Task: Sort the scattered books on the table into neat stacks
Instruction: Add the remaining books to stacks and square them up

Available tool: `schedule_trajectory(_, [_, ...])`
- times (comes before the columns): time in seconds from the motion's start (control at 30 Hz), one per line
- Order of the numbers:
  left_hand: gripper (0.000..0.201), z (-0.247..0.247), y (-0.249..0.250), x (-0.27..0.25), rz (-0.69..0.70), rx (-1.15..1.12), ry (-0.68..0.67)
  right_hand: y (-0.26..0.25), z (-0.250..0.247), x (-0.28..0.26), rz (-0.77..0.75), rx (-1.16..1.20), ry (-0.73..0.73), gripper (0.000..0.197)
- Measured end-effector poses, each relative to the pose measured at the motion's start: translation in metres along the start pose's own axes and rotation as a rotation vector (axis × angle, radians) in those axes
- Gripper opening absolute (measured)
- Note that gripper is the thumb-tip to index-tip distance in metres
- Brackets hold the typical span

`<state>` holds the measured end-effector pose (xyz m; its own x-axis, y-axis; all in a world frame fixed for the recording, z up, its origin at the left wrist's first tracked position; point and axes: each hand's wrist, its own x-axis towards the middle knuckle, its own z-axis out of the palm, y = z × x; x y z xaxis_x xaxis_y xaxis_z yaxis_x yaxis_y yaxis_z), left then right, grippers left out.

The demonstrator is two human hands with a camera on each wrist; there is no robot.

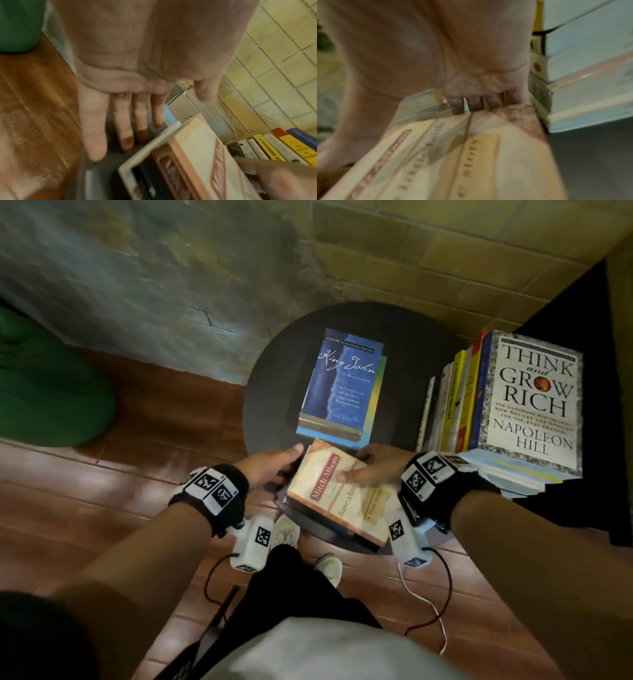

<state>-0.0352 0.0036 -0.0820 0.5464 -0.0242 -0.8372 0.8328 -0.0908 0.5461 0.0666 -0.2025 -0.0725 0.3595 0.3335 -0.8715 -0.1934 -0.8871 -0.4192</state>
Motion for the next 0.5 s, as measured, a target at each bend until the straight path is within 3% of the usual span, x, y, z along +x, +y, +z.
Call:
schedule_trajectory(0.03, [0.030,0.003,-0.006,-0.008,0.007,0.030,-0.029,0.001,0.003,-0.007,-0.003,-0.045,-0.035,0.044])
schedule_trajectory(0.1, [0.024,0.009,-0.019,-0.015,0.068,0.106,-0.084,0.006,0.006,-0.013,-0.043,-0.158,0.040,0.036])
schedule_trajectory(0.2, [0.071,0.012,-0.045,-0.005,0.177,0.116,-0.090,0.008,0.007,-0.013,-0.134,-0.316,0.155,0.047])
schedule_trajectory(0.27, [0.079,0.014,-0.068,0.012,0.169,0.062,-0.035,0.010,0.004,-0.012,-0.147,-0.317,0.197,0.047])
schedule_trajectory(0.4, [0.043,0.028,-0.068,-0.007,0.162,-0.066,0.179,0.020,0.005,-0.017,-0.188,-0.224,0.296,0.044])
schedule_trajectory(0.5, [0.025,0.034,-0.069,-0.013,0.136,-0.113,0.223,0.025,0.007,-0.022,-0.211,-0.161,0.293,0.046])
